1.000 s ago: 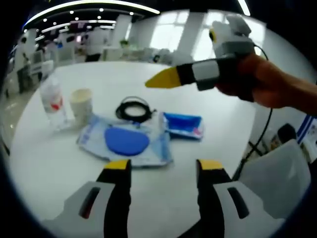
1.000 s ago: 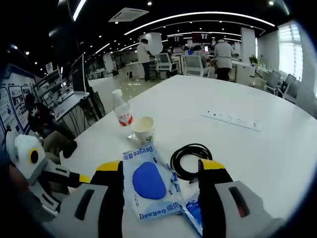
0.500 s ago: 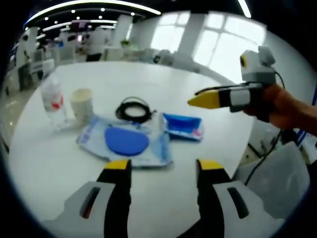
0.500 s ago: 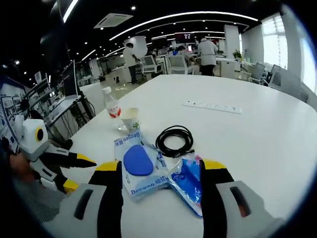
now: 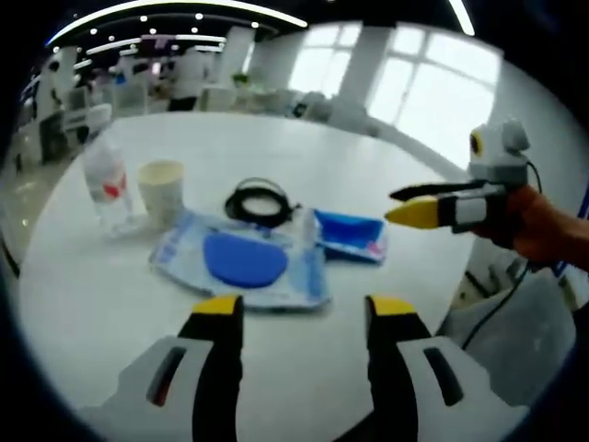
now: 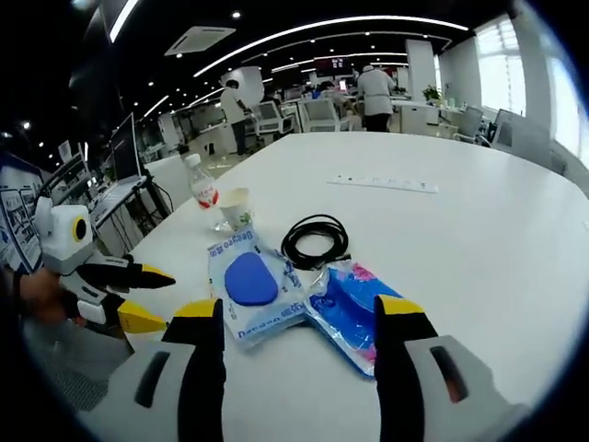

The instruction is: Arrange the tabletop items into an orderly group along one side of the table until the central work area is clear of visible clutter.

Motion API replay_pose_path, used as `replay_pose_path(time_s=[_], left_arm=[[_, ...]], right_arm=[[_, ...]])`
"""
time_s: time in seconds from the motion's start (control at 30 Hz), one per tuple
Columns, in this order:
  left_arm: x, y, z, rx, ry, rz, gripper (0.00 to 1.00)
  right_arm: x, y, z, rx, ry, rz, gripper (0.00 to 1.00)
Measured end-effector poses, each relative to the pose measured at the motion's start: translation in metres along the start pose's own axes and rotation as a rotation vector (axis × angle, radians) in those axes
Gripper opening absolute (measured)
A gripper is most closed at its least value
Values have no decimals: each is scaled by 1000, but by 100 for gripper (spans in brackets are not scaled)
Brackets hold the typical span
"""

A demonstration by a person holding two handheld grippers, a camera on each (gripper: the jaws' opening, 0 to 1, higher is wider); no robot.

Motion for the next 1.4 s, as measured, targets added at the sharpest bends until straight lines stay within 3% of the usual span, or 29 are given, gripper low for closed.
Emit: replay_pose_path(time_s=[0.37,0.43,0.53,0.73,0.87,1.0,1.13,1.33,1.4], left_arm=[[7,-8,17,81,-57,-53,50],[14,-15,28,177,-57,-101,51],[19,-27,51,284,-130,-152,51],[33,-36,90,407,-191,-192,53],[58,-41,116,515,-195,-247,52],[81,-41,130,558,-190,-290,50],[110,-32,141,555,-150,-315,51],[128,-19,145,562,-114,-318,49],[132,-15,150,576,-102,-312,42]], right_arm=[[-31,-12,2,-4,29,26,67],[-35,-14,4,-4,34,32,67],[-42,-19,8,-3,49,33,66],[-49,-21,15,6,53,49,66],[-51,-23,14,2,68,46,66],[-55,-25,14,-2,76,51,66],[-52,-27,13,-5,81,39,66],[-53,-30,11,-14,95,36,66],[-53,-30,12,-13,102,34,65]])
Point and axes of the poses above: the point that each gripper's makers call its tool centre point, and the gripper's own axes: y roughly forward along the fingers, z roughly to its left, x roughly out of its top, the point moved 9 cm from there along -y, roughly backward along the fingers, and after that the axes turned 2 degrees about -z, right-handed, at the moved point
